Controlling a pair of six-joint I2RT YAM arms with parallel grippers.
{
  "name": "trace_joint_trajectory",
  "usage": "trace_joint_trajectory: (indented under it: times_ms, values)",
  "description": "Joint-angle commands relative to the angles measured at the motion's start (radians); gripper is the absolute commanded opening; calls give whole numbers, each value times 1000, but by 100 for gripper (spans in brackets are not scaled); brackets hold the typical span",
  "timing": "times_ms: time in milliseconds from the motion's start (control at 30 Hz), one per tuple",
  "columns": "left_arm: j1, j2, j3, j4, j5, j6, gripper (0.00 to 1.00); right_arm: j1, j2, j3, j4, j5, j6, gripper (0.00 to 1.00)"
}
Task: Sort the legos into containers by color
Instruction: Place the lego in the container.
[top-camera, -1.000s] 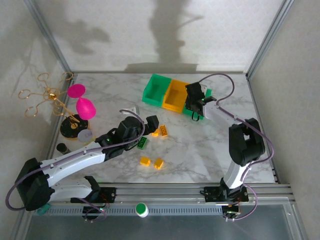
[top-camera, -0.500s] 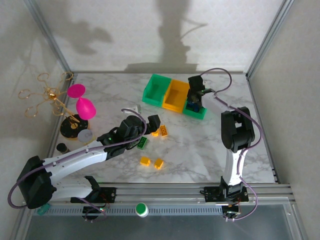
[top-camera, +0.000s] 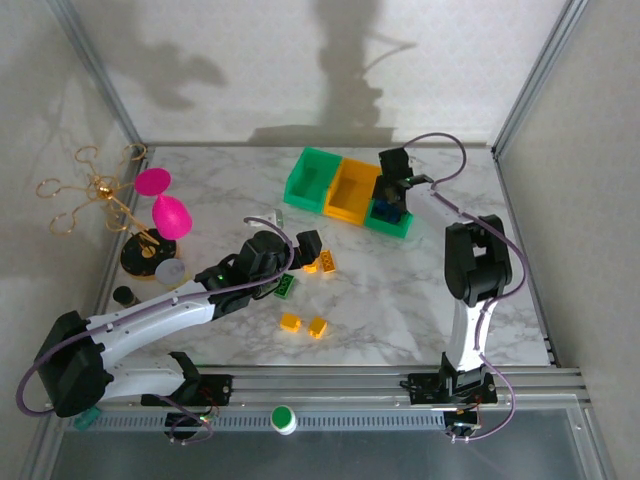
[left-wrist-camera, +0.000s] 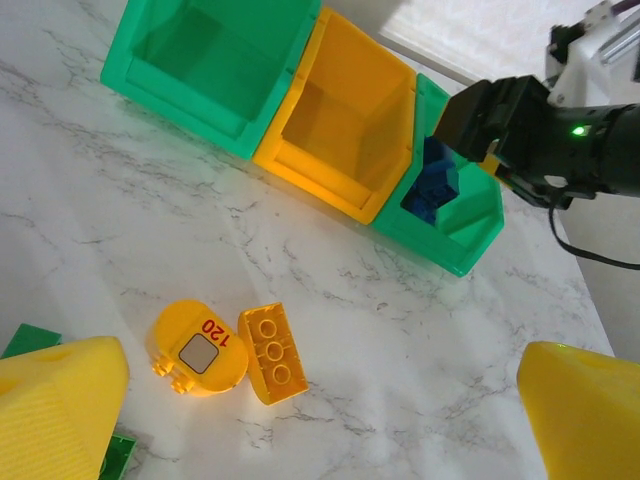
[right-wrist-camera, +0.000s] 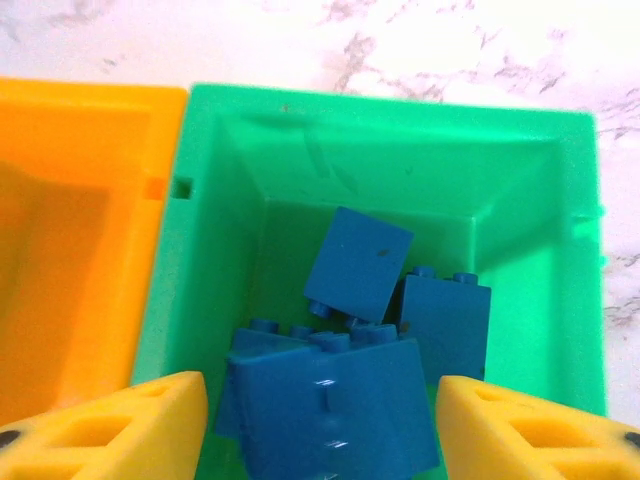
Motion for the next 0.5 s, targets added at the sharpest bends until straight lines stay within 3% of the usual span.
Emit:
trace_joint_trajectory:
  times_ms: [0,267,467]
  values:
    - [10,-13,34,4,2,24,100,-1,-102,-20,-15,-27,-6,65]
    - [10,-49,18,-15,-14,15,100,41,-243,-115,-16,-43,8,74]
    - [10,-108,-18,-40,-25,-4,100,165,-384,-308,18,-53,75,77]
